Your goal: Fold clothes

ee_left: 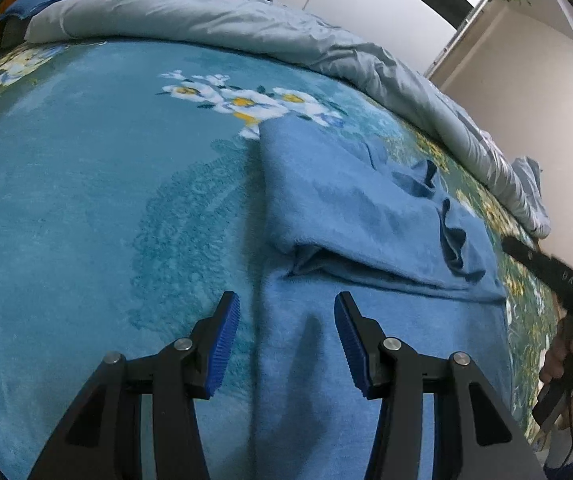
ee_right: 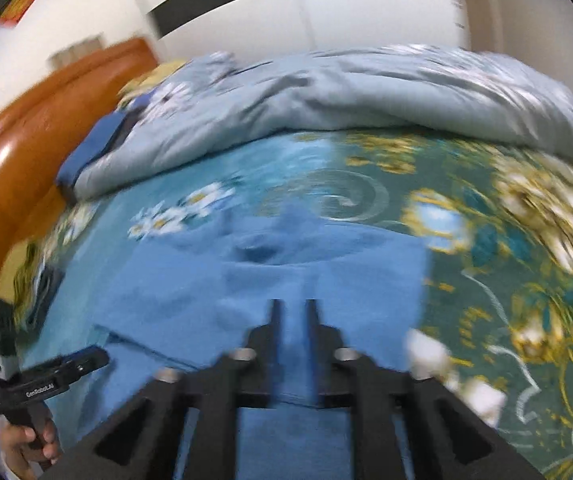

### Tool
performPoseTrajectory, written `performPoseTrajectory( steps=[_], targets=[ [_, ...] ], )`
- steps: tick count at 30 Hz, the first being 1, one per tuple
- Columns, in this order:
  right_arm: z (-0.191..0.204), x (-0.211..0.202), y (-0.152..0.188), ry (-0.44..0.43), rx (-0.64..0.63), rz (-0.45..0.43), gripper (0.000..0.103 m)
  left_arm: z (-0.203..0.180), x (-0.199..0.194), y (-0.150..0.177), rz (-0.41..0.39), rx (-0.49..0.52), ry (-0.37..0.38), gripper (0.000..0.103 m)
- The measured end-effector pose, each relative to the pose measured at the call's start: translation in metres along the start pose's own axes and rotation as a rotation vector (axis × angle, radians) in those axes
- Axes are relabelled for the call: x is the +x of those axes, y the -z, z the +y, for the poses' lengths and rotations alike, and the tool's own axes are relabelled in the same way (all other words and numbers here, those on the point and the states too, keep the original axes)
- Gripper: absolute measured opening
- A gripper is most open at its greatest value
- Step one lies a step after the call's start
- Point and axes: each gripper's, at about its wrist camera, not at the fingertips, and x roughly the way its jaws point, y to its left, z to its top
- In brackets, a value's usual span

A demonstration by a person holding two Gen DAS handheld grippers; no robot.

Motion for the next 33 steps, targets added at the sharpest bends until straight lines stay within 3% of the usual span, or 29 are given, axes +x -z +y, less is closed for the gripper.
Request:
performPoseTrajectory(
  steps=[1, 3, 8, 14, 15, 16, 18, 19, 28, 33],
  targets=[
    [0.013, 0.005, -0.001, 0.002, -0.038, 0.000, 0.058, 0.000, -0.001, 0.000, 0.000, 0.001, 0.000, 0.051],
    [0.038, 0.016, -0.002, 0.010, -0.116, 0.002, 0.058, 0.001, -0.002, 0.001, 0.001, 0.000, -0.003, 0.051],
    [0.070, 0.046, 0.007, 0.122, -0.274, 0.065, 0.058, 0.005, -0.005, 0.001, -0.001, -0.001, -0.009, 0.051],
    [0.061, 0.056, 0.016, 0.157, -0.250, 0.096, 0.057, 0.009, -0.003, 0.003, 0.004, -0.008, -0.005, 0.051],
    [0.057, 0.053, 0.015, 0.162, -0.229, 0.092, 0.050, 0.009, -0.002, 0.003, 0.004, -0.009, -0.004, 0.051],
    [0.052, 0.051, 0.014, 0.164, -0.211, 0.089, 0.033, 0.009, -0.002, 0.003, 0.004, -0.009, -0.004, 0.051],
    [0.040, 0.046, 0.011, 0.157, -0.163, 0.087, 0.011, 0.009, -0.002, 0.003, 0.003, -0.011, -0.002, 0.051],
    [0.031, 0.042, 0.009, 0.143, -0.127, 0.079, 0.006, 0.009, -0.002, 0.003, 0.002, -0.012, -0.002, 0.051],
    [-0.065, -0.002, -0.004, 0.028, 0.250, -0.035, 0.003, 0.013, -0.003, 0.001, 0.000, -0.022, 0.007, 0.051],
    [-0.104, 0.005, 0.012, 0.000, 0.393, 0.002, 0.003, 0.011, -0.002, 0.001, 0.000, -0.019, -0.001, 0.051]
  ],
)
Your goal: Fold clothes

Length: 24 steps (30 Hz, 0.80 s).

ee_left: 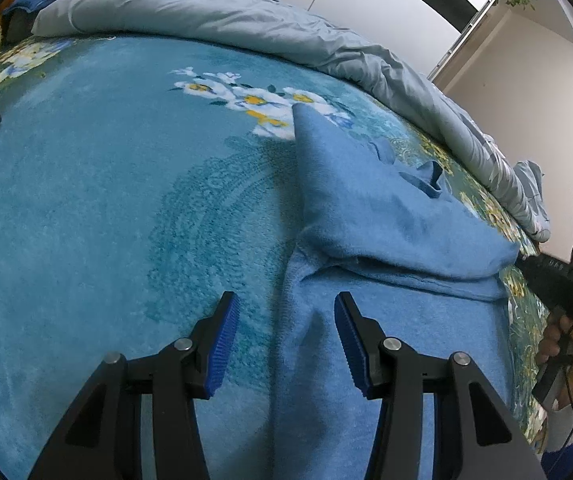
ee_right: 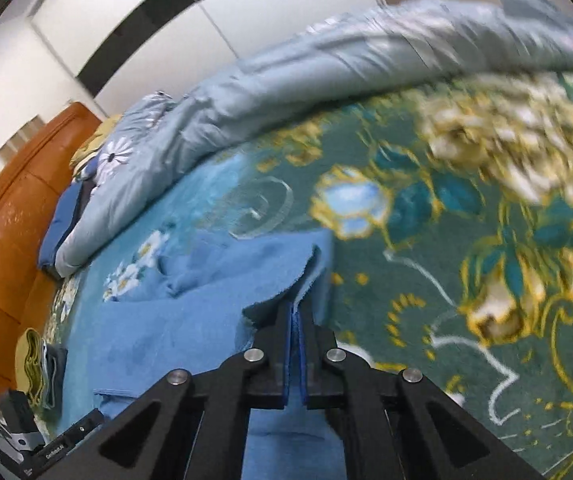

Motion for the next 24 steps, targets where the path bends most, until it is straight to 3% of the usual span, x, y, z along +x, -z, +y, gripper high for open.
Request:
performPoseTrajectory(
  steps=[6, 13, 20, 24],
  targets=[
    [-0.014, 0.007, 0.011, -0.028, 0.029, 0.018, 0.003, 0.003, -0.001, -0.007, 0.001, -0.017, 0.027, 0.051],
    [-0.021, -0.010, 0.013, -0.001, 0.026, -0.018, 0.009, -0.005, 0.007, -0.042, 0.007, -0.034, 0.146, 0.051],
    [-0.027, -0.032, 0.030, 0.026, -0.022, -0.003, 0.012, 0.000, 0.061, -0.084, 0.060, -0.073, 0.083, 0.051],
    [-0.030, -0.044, 0.043, 0.025, -0.045, 0.008, 0.012, -0.007, 0.063, -0.086, 0.041, -0.014, 0.013, 0.051]
  ],
)
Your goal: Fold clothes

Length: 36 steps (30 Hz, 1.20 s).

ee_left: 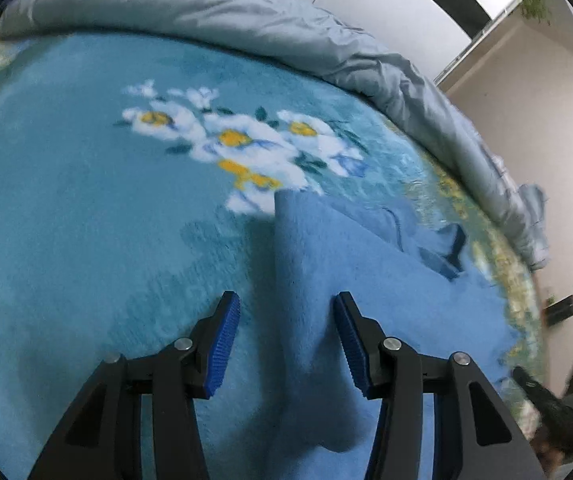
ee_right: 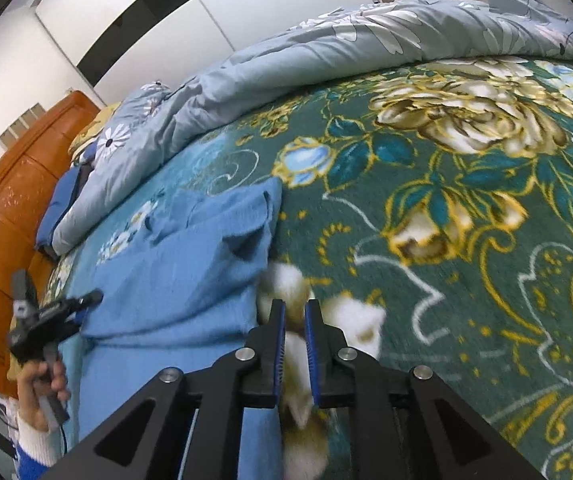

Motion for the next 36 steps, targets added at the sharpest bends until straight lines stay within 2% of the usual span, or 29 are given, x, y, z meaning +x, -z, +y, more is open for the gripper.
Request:
performPoseTrajectory(
  steps=[2, 5, 8, 10, 13, 16, 21, 24, 29, 31, 32, 33, 34, 35, 36],
  targets=[
    [-0.001, -0.008, 0.007, -0.010, -0.006, 0.002, 0.012, -0.004, -0.005, 0.003, 0.008, 0.020, -0.009, 0.051],
    [0.002, -0.026, 0.022, -0.049, -0.020, -0.005, 0.012, -0.003, -0.031, 0.017, 0.008, -0.005, 0.099, 0.051],
    [0.005, -0.046, 0.047, -0.075, -0.056, 0.002, 0.016, -0.004, -0.066, 0.046, -0.010, 0.013, 0.172, 0.051],
    [0.007, -0.060, 0.069, -0.092, -0.080, 0.011, 0.024, 0.000, -0.091, 0.076, -0.008, 0.030, 0.204, 0.051],
    [0.004, -0.080, 0.109, -0.120, -0.079, 0.021, 0.027, 0.009, -0.120, 0.120, -0.016, 0.045, 0.215, 0.051],
    [-0.001, -0.095, 0.148, -0.137, -0.055, 0.039, 0.027, 0.016, -0.134, 0.162, 0.019, 0.053, 0.228, 0.051],
    [-0.008, -0.113, 0.199, -0.108, -0.061, 0.065, 0.028, 0.027, -0.134, 0.212, 0.131, 0.043, 0.255, 0.051],
    [-0.013, -0.117, 0.211, -0.137, -0.044, 0.068, 0.028, 0.031, -0.144, 0.233, 0.122, 0.059, 0.270, 0.051],
    [-0.020, -0.117, 0.218, -0.218, 0.002, 0.067, 0.030, 0.033, -0.148, 0.248, 0.176, 0.042, 0.332, 0.051],
    [-0.023, -0.117, 0.219, -0.247, 0.028, 0.067, 0.026, 0.035, -0.150, 0.251, 0.173, 0.034, 0.350, 0.050],
    [-0.024, -0.117, 0.219, -0.259, 0.037, 0.068, 0.025, 0.036, -0.151, 0.253, 0.171, 0.023, 0.361, 0.048],
    [-0.025, -0.117, 0.220, -0.267, 0.043, 0.069, 0.015, 0.038, -0.149, 0.254, 0.173, 0.006, 0.374, 0.046],
    [-0.025, -0.117, 0.221, -0.269, 0.046, 0.074, 0.005, 0.040, -0.148, 0.255, 0.178, -0.007, 0.373, 0.034],
    [-0.026, -0.116, 0.223, -0.270, 0.049, 0.084, 0.004, 0.043, -0.146, 0.257, 0.185, -0.020, 0.369, 0.017],
    [-0.026, -0.116, 0.224, -0.273, 0.053, 0.087, 0.004, 0.044, -0.145, 0.258, 0.186, -0.021, 0.365, 0.008]
  ],
)
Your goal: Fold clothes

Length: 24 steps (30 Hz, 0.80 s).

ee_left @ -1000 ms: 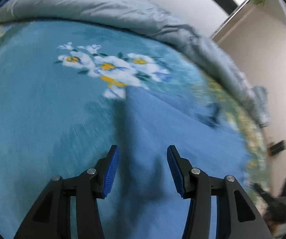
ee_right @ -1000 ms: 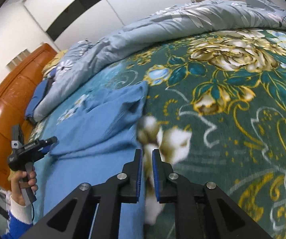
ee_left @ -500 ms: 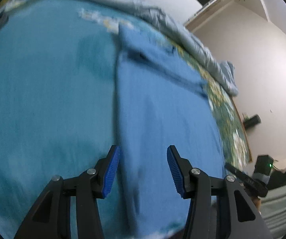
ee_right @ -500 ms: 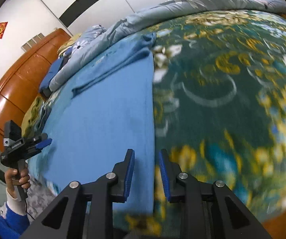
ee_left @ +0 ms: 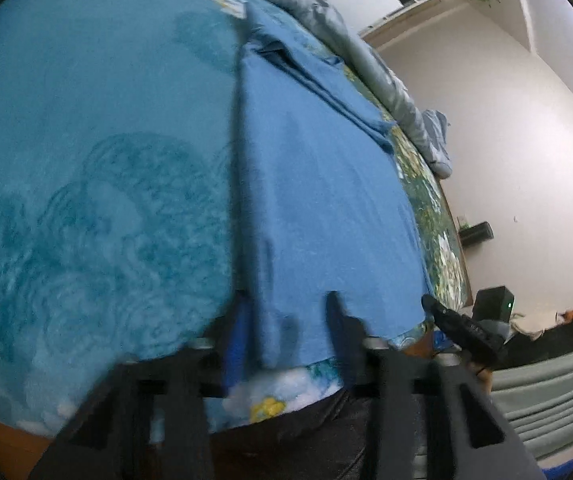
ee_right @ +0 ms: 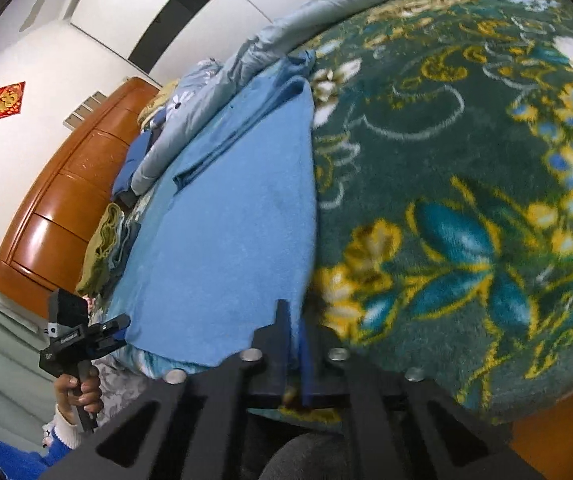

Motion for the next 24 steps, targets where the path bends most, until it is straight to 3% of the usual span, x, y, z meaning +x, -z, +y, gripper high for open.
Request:
performPoseTrajectory(
  steps=[1, 6, 13, 18, 24],
  targets=[
    [-0.001, 0.000, 0.001, -0.006, 0.005, 0.001, 0.004, 0.001, 0.001, 0.002, 0.004, 0.001, 0.008, 0.004],
    [-0.007, -0.009, -0.002, -0.099, 0.059, -0.024, 0.003, 0.001, -0.013, 0.000, -0.052, -0.017, 0.130, 0.003],
    [0.000, -0.023, -0.030, -0.218, 0.051, -0.075, 0.004, -0.011, -0.035, -0.030, -0.162, -0.002, 0.293, 0.003],
    [0.014, -0.031, -0.074, -0.259, 0.040, -0.145, 0.004, -0.029, -0.041, -0.078, -0.235, 0.039, 0.317, 0.003],
    [0.040, -0.012, -0.155, -0.207, 0.041, -0.211, 0.004, -0.039, -0.042, -0.155, -0.293, 0.070, 0.271, 0.003]
  ],
)
